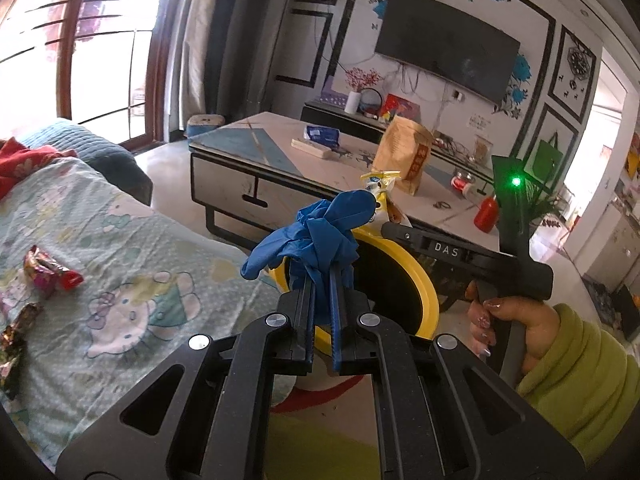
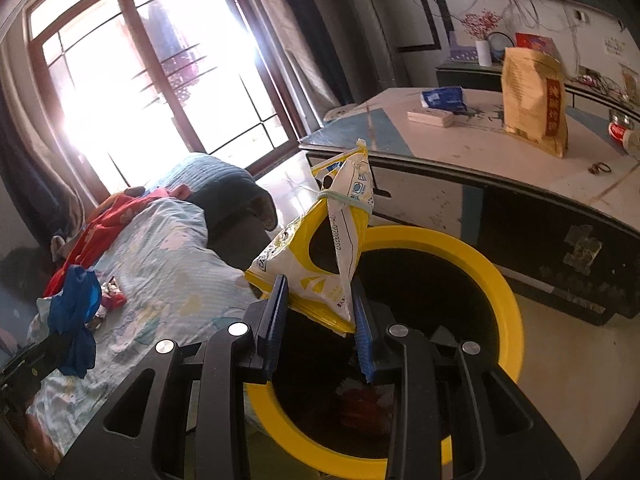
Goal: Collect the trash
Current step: 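Carry the chip bag and blue glove over the yellow bin and release both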
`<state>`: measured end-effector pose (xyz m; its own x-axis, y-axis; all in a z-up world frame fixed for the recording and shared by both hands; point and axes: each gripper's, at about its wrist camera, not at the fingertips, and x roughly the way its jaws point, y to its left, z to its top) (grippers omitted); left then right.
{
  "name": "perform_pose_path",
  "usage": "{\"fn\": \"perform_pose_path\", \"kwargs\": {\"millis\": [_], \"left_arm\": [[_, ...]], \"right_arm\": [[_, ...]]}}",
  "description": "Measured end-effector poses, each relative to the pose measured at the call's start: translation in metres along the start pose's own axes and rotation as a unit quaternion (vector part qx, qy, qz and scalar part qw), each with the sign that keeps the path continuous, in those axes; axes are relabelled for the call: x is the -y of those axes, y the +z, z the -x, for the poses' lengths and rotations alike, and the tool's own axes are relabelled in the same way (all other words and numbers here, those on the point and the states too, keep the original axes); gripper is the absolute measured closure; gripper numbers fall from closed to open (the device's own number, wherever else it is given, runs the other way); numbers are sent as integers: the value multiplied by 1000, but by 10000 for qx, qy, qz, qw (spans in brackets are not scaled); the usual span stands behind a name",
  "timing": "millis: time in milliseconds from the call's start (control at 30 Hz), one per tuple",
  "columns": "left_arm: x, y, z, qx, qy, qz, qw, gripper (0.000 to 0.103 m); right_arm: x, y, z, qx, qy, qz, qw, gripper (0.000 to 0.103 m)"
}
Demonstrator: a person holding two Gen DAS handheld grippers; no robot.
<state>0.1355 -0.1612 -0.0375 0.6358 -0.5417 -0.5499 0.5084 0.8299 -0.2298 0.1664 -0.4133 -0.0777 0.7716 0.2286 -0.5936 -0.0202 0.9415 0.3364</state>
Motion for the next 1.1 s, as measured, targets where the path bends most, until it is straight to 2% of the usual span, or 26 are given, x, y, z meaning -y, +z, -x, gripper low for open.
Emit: {"fn": "perform_pose_path", "kwargs": {"millis": [467, 700, 1100], "left_arm": [[10, -10, -31, -418, -144, 67, 9990, 101], [18, -12, -47, -602, -226, 31, 9979, 101], [13, -5, -90, -975, -401, 354, 9938, 101]], "right_arm": [[38, -18, -9, -254, -215, -320, 9989, 74], [47, -24, -9, -327, -244, -396, 9984, 74], [52, -26, -7, -413, -149, -340, 9985, 74]]}}
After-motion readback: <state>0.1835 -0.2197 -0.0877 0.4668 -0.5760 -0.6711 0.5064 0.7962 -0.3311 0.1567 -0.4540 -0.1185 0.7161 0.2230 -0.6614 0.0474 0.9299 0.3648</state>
